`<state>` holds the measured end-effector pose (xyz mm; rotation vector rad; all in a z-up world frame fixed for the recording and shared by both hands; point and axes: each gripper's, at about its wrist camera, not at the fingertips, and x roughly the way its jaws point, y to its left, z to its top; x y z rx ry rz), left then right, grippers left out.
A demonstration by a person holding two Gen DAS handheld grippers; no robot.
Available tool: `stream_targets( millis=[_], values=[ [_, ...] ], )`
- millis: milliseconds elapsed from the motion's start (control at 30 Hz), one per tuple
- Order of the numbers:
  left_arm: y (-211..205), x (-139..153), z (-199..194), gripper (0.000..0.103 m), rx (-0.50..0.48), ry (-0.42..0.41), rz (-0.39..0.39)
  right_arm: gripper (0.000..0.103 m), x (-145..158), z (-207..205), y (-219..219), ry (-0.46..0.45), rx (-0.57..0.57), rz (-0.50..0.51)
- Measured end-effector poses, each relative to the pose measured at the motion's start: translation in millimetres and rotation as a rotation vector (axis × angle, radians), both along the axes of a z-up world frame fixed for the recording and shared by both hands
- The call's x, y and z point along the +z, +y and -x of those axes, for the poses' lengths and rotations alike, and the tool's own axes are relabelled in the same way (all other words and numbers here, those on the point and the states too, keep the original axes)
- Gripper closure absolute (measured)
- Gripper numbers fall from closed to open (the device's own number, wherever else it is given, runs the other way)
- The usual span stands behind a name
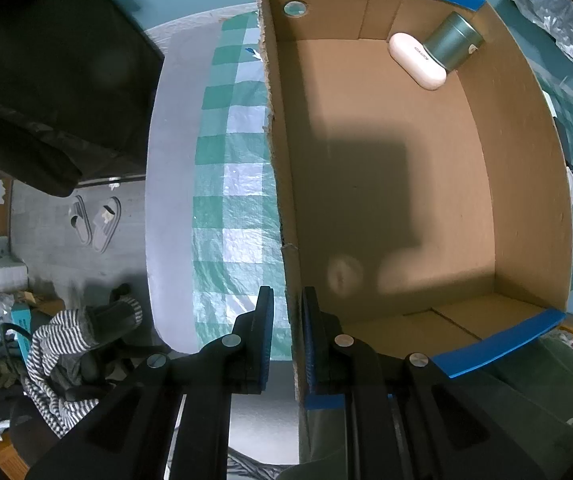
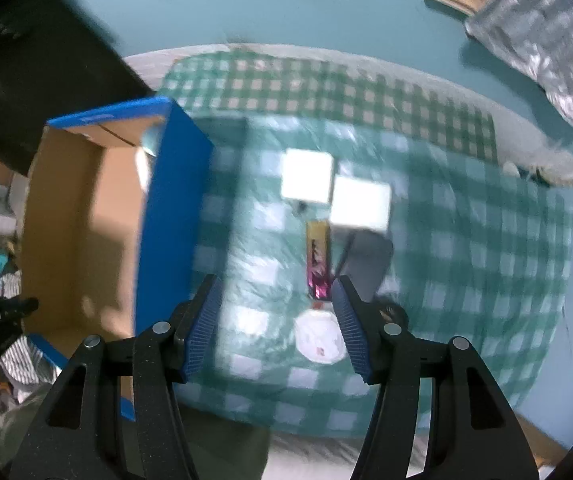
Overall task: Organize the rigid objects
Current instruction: 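Return the right gripper to the table and grasp the white octagonal box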
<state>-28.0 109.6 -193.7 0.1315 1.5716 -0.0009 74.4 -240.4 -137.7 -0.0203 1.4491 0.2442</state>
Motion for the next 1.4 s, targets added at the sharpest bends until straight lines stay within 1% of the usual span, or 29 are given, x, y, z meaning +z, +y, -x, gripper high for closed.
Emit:
stream_targets(
  millis=[133,333,533,567,633,767,900,1033,1300,1400],
  values=[
    [-0.1,0.0,0.4,0.089,0.001,0.0,0.0,0.045,-22.3,9.3,-15.8,0.036,-0.043,-0.003],
    [-0.8,-0.6,1.4,0.089,0.007,0.002,0.001,0.045,-52.7,19.9,-26.9,0.068,-0.062,-0.005],
    [2.1,-2.4,2.0,0.089,0.013,0.01,-0.003,0.045,-80.8,27.1,-26.5,0.08,-0.026,0.018],
    [2.1,-2.5,2.1,0.089,0.014,0.01,-0.002,0.042,-84.5,28.4,-26.4,0.085,-0.021,0.021],
    [2.9,-2.4,1.6,0.089,0.013,0.011,-0.003,0.042,-89.7,30.7,-25.4,0.072,-0.009,0.035],
    [3.3,-2.3,1.9,0.089,0.014,0.01,-0.004,0.042,-102.1,34.9,-25.2,0.101,-0.007,0.059],
    [3.2,-1.8,2.7,0.089,0.013,0.009,-0.001,0.041,-109.4,42.8,-25.0,0.13,-0.022,0.03],
    [4.0,-2.8,3.7,0.089,0.011,0.014,-0.001,0.041,-110.2,50.6,-22.3,0.126,-0.02,0.037],
    [3.1,-4.0,3.5,0.089,0.01,0.016,-0.003,0.041,-107.5,57.5,-15.4,0.133,-0.006,-0.014],
    [3.0,-4.3,3.5,0.089,0.01,0.015,-0.003,0.041,-110.0,57.7,-12.6,0.133,-0.013,-0.002]
  ],
)
